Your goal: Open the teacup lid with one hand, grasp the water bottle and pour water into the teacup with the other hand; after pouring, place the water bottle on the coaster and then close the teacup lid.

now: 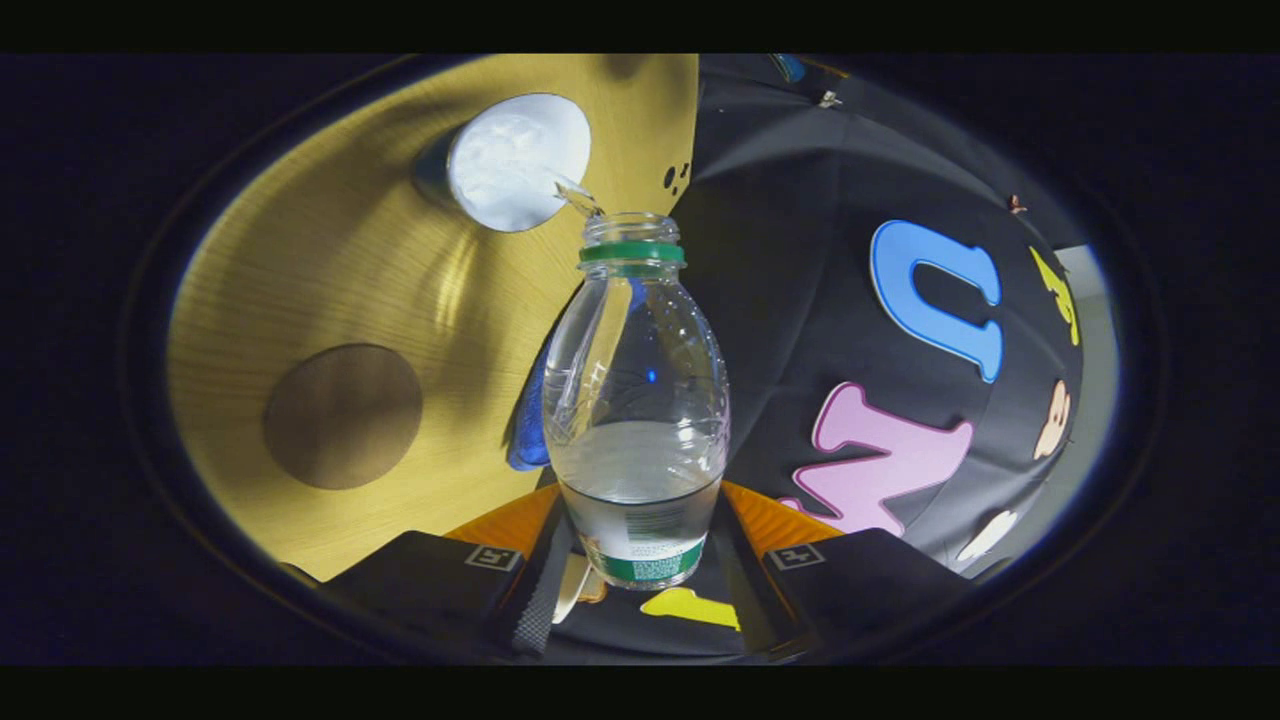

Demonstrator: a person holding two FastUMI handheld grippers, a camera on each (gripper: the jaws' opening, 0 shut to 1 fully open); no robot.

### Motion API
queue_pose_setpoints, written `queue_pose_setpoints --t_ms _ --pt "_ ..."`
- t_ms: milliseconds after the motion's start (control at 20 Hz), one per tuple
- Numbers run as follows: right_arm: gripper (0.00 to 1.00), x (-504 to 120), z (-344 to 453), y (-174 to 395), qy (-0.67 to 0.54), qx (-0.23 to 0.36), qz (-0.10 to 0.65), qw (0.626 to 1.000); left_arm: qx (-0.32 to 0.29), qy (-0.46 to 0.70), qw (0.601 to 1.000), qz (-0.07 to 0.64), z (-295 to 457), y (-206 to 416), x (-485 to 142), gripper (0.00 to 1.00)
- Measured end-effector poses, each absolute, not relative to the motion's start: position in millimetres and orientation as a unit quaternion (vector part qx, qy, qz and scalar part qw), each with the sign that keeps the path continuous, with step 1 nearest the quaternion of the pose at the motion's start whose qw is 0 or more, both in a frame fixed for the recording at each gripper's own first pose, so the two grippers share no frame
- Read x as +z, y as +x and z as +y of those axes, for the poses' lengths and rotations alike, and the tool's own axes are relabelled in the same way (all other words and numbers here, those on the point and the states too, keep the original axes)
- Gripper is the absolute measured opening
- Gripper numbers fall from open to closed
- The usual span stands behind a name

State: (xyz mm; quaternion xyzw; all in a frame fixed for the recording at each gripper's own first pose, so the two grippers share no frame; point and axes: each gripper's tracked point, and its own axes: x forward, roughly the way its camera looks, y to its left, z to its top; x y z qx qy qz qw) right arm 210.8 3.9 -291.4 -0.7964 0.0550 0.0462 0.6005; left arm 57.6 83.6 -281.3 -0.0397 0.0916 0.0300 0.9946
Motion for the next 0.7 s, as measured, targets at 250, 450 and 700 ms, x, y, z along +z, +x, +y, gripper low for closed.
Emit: queue_pose_setpoints --t_ms 250,450,700 --pt "0.73 -284 7 219 -0.81 0.044 0.026 0.584 0.032 -0.042 0.994 0.092 84 58 -284 0.32" --pt "0.73 -281 10 224 -0.816 0.044 0.003 0.576 0.03 -0.041 0.995 0.092 84 59 -283 0.32" --pt "0.7 -272 18 227 -0.829 0.045 -0.04 0.556 0.029 -0.039 0.995 0.09 84 59 -283 0.32"
